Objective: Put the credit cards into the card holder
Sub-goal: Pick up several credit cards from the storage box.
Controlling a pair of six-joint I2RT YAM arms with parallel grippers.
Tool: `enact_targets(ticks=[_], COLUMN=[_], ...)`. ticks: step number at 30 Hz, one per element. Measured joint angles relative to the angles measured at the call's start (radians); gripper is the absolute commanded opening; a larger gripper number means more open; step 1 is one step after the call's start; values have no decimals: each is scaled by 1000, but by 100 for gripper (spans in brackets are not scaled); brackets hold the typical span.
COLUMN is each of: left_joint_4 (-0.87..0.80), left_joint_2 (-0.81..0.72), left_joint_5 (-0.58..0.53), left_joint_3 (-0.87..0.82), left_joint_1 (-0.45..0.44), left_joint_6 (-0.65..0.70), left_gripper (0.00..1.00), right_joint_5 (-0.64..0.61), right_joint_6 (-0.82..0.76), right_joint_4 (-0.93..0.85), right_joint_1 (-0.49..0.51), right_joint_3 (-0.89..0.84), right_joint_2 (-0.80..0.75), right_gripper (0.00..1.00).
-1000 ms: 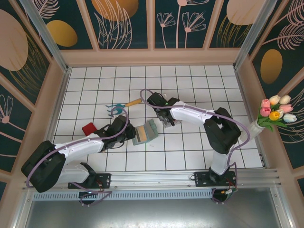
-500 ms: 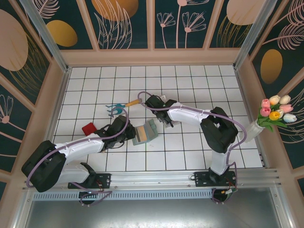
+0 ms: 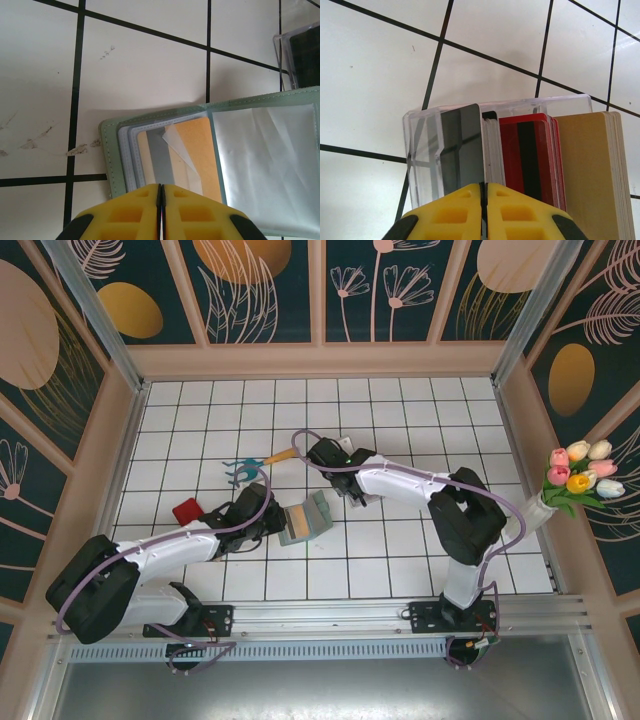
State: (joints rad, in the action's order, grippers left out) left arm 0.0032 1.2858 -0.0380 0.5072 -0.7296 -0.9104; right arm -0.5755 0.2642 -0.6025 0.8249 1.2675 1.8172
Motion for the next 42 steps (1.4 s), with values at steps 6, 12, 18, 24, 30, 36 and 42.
enact_targets(ticks=[6, 12, 18, 24, 30, 36, 42], left_joint_4=[0, 0, -1, -1, -8, -21, -33], left_joint_2=[0, 0, 0, 0, -6, -17, -21], left_joint_5=[0, 0, 0, 0, 0, 0, 0], left_joint_3=[0, 0, 6, 13, 13, 42, 76], left_joint_1=[0, 0, 0, 0, 0, 0, 0], left_joint_6=[0, 0, 0, 0, 0, 0, -3], left_gripper=[12, 13, 13, 13, 14, 16, 18], right_joint_5=[17, 103, 181, 291, 369, 375, 288], right_joint_6=[-3, -2, 4, 11, 54, 137, 251], right_joint_4=[-1, 5, 25, 56, 61, 48, -27], right_joint_1=[-1, -30, -73, -116, -161, -174, -142], right_joint_3=[0, -20, -43, -81, -88, -83, -48], right_joint_2=[-22, -77, -103, -110, -190, -247, -246], right_gripper=[0, 0, 0, 0, 0, 0, 0])
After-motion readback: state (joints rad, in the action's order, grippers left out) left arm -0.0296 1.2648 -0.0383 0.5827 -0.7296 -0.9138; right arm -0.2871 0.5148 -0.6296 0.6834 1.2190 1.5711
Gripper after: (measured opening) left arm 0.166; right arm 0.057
